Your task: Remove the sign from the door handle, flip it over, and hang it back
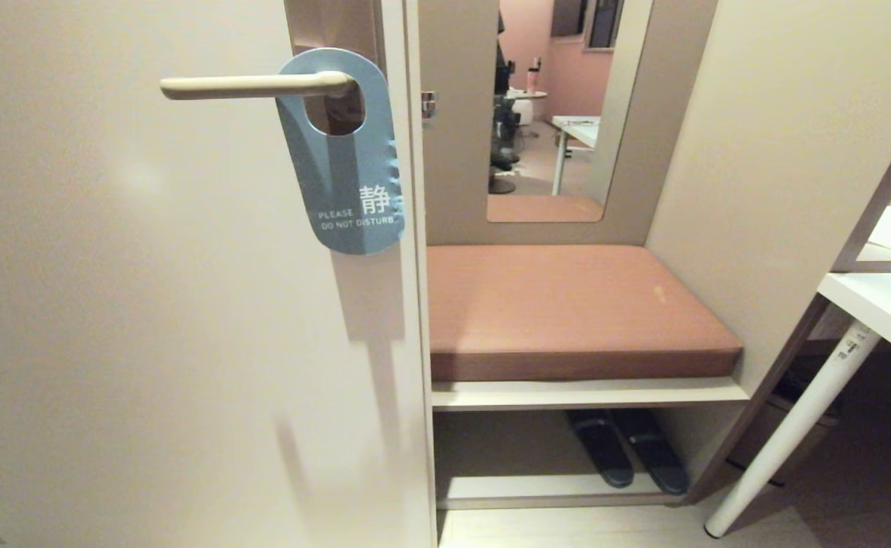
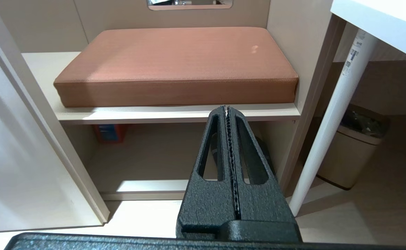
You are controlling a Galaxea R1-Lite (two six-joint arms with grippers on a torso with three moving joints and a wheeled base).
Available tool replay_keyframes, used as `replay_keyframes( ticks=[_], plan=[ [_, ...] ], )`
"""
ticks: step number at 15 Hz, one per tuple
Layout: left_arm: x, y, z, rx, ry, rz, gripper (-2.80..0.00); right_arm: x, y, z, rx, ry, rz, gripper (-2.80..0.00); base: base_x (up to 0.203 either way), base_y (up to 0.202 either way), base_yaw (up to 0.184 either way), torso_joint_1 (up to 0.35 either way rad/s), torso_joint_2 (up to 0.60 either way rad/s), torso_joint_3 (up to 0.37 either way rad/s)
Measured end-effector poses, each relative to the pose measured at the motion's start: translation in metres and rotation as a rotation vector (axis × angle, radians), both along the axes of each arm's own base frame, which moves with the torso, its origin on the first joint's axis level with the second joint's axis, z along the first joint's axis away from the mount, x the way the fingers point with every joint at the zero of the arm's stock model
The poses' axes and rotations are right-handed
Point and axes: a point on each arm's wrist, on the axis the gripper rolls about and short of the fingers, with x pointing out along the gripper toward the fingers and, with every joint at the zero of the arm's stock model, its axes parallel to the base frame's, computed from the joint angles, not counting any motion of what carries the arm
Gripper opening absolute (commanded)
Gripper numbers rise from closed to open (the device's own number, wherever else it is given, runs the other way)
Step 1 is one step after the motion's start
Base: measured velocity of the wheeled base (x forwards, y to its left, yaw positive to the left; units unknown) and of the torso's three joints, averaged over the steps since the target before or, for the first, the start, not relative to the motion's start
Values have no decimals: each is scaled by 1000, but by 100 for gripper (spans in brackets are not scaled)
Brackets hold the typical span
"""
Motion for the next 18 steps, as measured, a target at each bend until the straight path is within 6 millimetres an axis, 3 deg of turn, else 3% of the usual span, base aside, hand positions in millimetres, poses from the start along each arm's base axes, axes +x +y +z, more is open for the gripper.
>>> replay_keyframes(
  ticks=[18],
  plan=[
    [-2,0,0,-20,-33,9,-280,0,0,0,0,-1,0,-280,0,0,0,0,0,0]
  ],
)
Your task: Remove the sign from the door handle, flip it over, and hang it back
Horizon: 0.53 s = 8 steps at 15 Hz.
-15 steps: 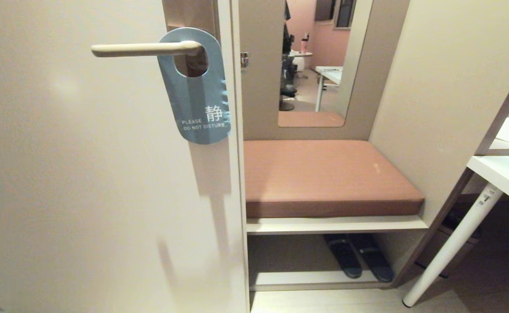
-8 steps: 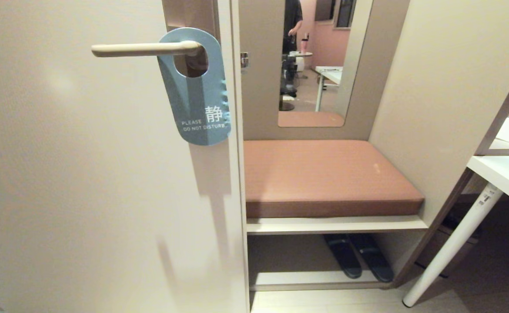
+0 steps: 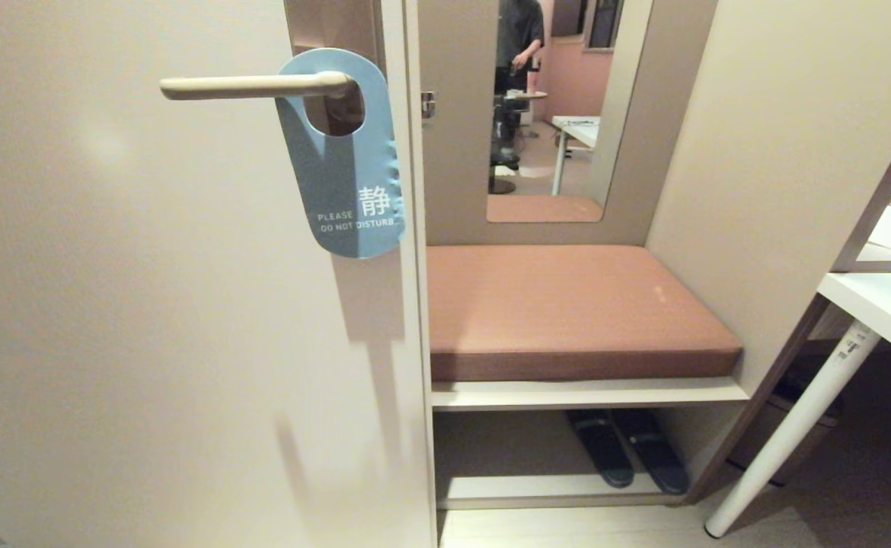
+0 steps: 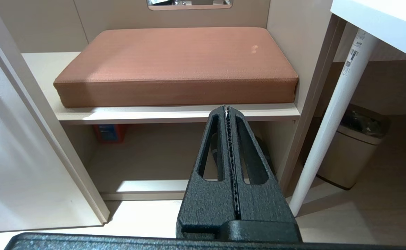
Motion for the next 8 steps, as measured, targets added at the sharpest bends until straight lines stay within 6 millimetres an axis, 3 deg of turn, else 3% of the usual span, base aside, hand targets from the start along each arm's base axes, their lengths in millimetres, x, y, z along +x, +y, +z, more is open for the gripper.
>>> replay_keyframes(
  ticks=[8],
  plan=[
    [0,0,0,1,0,0,-280,0,0,0,0,0,1,-280,0,0,0,0,0,0]
  ],
)
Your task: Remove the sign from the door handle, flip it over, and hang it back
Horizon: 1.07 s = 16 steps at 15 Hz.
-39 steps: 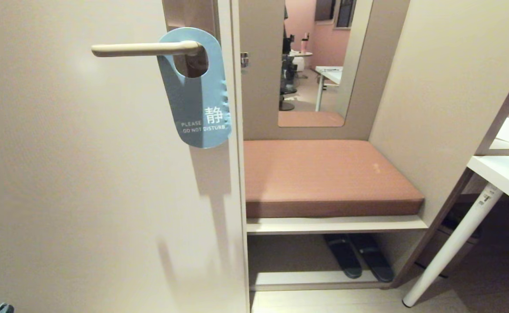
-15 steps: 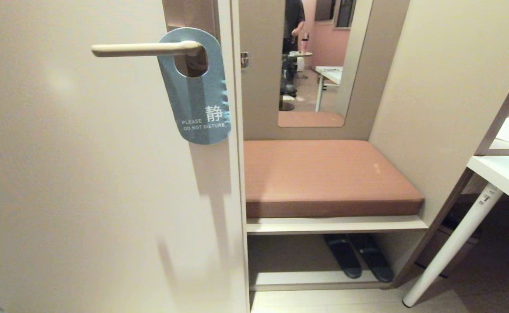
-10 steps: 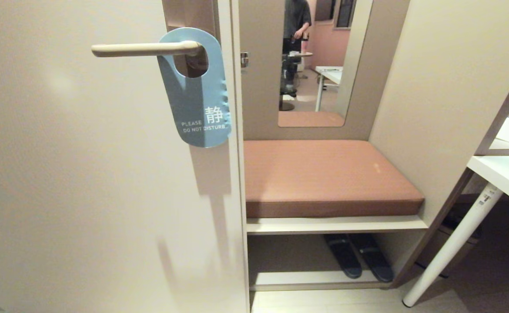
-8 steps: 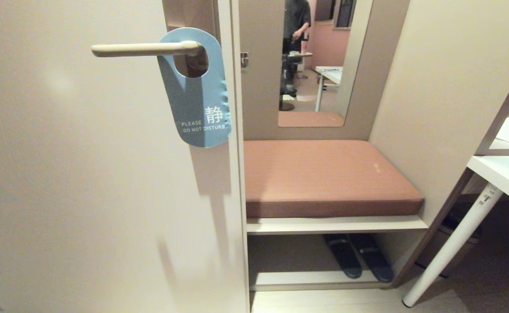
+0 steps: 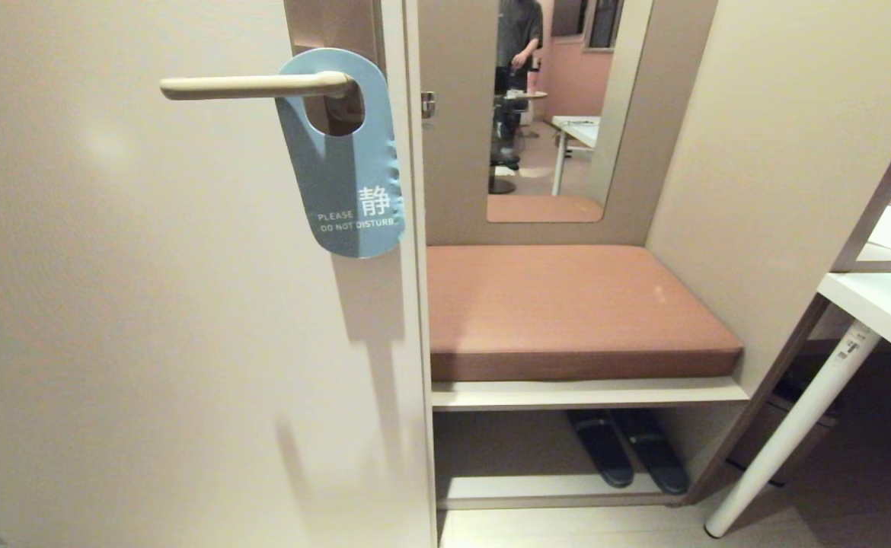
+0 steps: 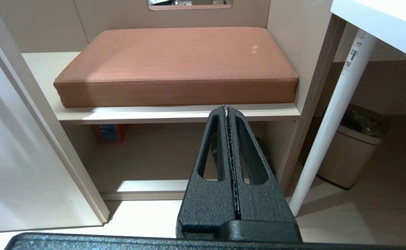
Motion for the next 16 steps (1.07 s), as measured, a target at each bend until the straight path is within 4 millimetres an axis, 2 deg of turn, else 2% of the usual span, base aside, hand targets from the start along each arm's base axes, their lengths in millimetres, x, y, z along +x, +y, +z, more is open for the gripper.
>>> replay_keyframes(
  ticks=[16],
  plan=[
    [0,0,0,0,0,0,-280,0,0,0,2,0,-1,-280,0,0,0,0,0,0]
  ],
)
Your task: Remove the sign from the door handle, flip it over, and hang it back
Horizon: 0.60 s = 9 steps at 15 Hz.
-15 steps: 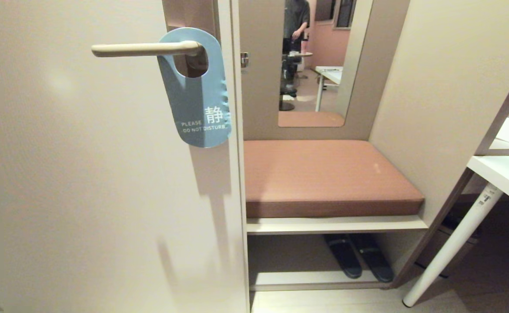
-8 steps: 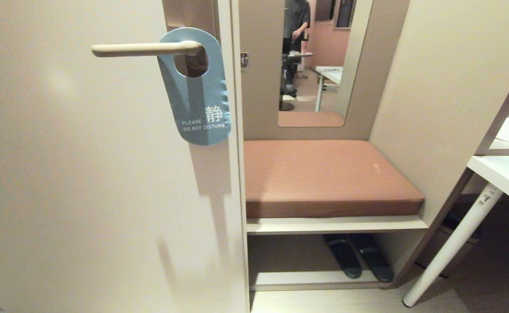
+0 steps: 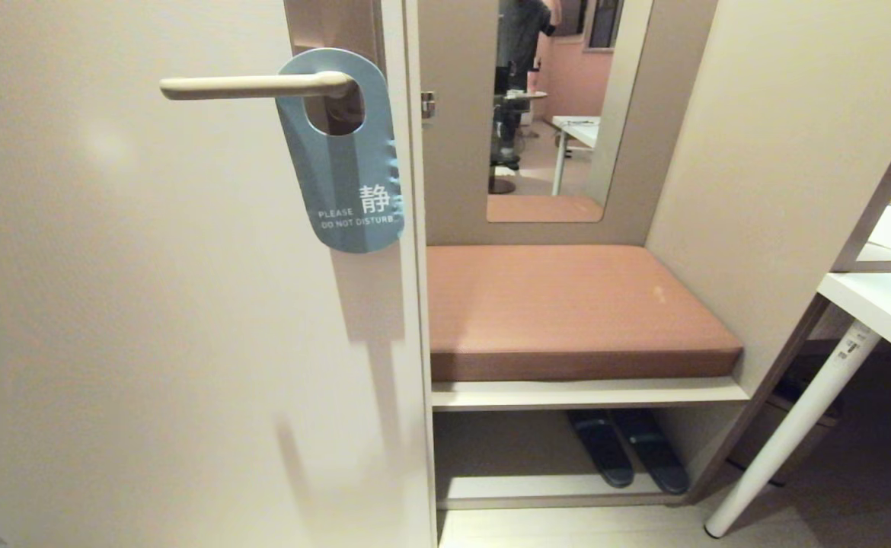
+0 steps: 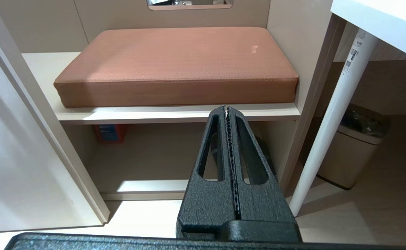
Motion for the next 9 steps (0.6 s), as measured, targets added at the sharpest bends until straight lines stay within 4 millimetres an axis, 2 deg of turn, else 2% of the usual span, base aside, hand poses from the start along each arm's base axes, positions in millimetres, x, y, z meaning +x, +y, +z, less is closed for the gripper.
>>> replay_keyframes(
  ticks=[9],
  plan=[
    [0,0,0,0,0,0,-280,0,0,0,0,0,-1,-280,0,0,0,0,0,0]
  ],
)
